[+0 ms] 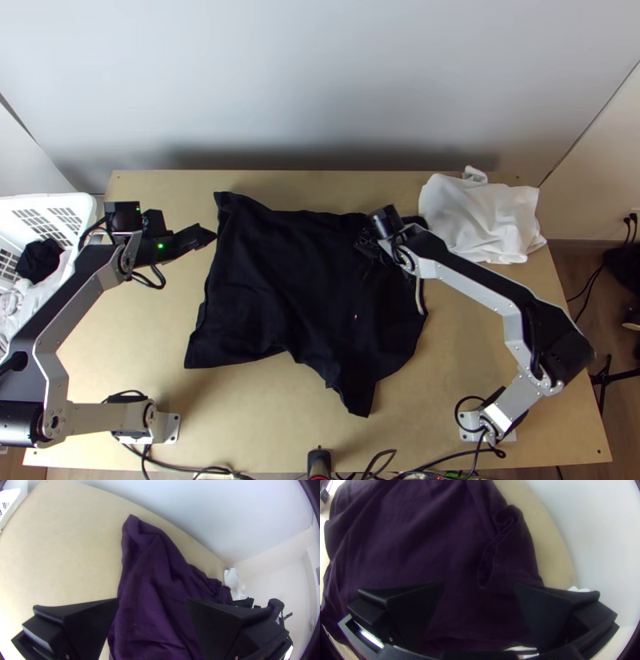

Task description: Fold the t-shirt

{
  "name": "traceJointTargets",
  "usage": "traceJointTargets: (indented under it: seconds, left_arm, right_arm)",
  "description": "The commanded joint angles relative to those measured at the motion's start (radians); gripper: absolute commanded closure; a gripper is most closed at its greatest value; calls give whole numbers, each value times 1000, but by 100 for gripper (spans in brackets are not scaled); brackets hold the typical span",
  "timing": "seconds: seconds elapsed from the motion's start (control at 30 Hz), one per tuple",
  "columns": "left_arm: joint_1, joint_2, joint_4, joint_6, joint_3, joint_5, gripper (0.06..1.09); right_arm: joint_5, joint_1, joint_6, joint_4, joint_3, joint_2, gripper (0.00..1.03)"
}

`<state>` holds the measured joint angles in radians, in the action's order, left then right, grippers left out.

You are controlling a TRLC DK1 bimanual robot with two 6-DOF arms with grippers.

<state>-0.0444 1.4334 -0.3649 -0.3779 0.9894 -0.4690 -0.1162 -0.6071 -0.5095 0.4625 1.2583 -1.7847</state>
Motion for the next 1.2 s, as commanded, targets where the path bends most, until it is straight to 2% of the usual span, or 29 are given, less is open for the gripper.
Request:
traceJointTargets:
  seconds: [0.0,0.23,0.37,0.4,0.47,0.5,0.57,0.83,1.0,1.17]
  left_arm:
    - [-9,-4,-2,4,-8,0,11]
    - [-28,-10,-8,8,-8,-2,11]
    - [-57,-16,-23,25,-8,-7,11]
    - [-63,-16,-28,27,-8,-8,11]
    - [-77,-18,-35,31,-8,-13,11]
    - [-81,-19,-37,33,-11,-13,11]
    - [-84,-21,-39,36,-14,-14,11]
    - [-78,9,-9,51,-18,-14,11]
    - [-51,90,67,-6,20,-14,11]
    - [-11,173,81,-72,106,-10,11]
  right_arm:
    - [-66,-11,19,-59,85,-71,5]
    - [-88,9,19,-91,118,-180,6]
    - [-111,38,19,-113,122,-216,19]
    - [-117,47,20,-114,127,-222,26]
    - [-122,67,29,-139,127,-222,48]
    - [-128,73,32,-145,127,-222,64]
    - [-129,84,46,-162,125,-211,100]
    - [-100,92,138,-147,85,-38,100]
    - [-94,109,161,-119,82,-16,100]
    - [-86,138,175,-119,99,-27,100]
